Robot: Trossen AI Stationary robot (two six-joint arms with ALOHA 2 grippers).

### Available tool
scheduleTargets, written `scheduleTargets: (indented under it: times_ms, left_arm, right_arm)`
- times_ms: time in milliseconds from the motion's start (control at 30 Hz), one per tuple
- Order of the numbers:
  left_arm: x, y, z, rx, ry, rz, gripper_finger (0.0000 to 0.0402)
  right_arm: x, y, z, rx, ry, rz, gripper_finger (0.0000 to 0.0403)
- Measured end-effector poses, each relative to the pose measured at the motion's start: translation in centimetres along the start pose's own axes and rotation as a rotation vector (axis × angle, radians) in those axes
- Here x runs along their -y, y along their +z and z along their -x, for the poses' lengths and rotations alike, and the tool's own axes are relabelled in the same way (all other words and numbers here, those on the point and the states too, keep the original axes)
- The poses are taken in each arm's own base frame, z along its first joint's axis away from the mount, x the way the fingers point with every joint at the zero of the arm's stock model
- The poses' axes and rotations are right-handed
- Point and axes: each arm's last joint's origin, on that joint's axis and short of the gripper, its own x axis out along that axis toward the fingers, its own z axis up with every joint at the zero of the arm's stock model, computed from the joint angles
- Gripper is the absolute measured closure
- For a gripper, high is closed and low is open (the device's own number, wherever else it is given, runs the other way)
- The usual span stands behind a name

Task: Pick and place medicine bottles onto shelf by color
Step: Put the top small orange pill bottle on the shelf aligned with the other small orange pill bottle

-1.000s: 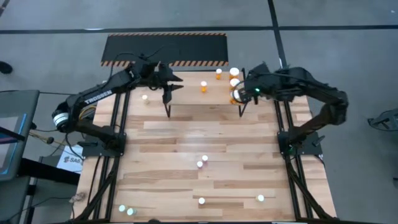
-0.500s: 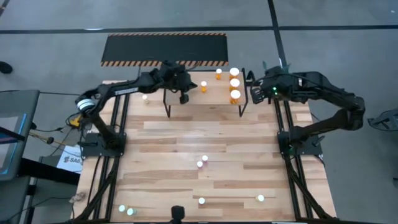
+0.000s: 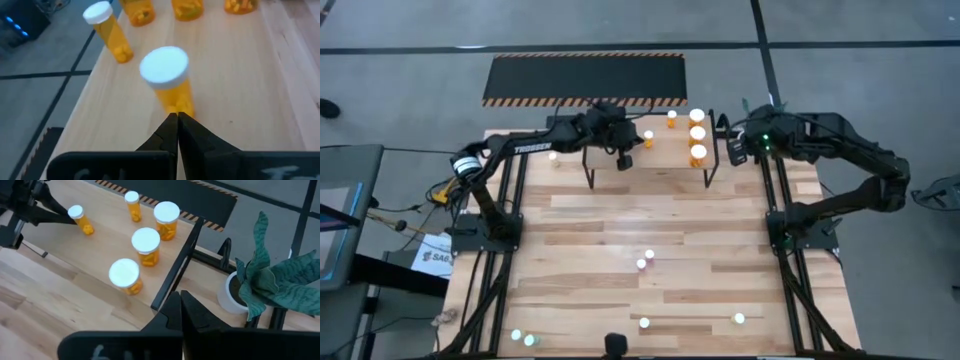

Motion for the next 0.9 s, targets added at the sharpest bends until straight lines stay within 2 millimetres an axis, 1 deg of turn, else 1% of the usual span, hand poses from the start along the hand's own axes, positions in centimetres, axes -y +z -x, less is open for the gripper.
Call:
scheduleTargets:
  times_ms: [133,267,567,900]
  left_arm:
    - [0.6,0.3,-0.2,0.006,-0.006,-0.005,0.0401]
    - [0.9,0.6,-0.4,0.002,0.030,-0.013,0.0401]
    - [0.8,0.6,-0.3,-0.001,0.078,0.023,0.0401]
    - [0.6,1.4,-0.3,0.077,0.098,0.040,0.0401]
  right_arm:
    - [0.1,0.1,-0.1,0.000,-0.007,-0.002,0.0399]
    - [0.1,0.1,-0.1,0.000,-0.006,0.003,0.0400]
    - [0.0,0.1,-0.1,-0.013,0.016,0.013,0.0399]
    - [-0.1,0.2,-0.1,0.001,0.027,0.010,0.0399]
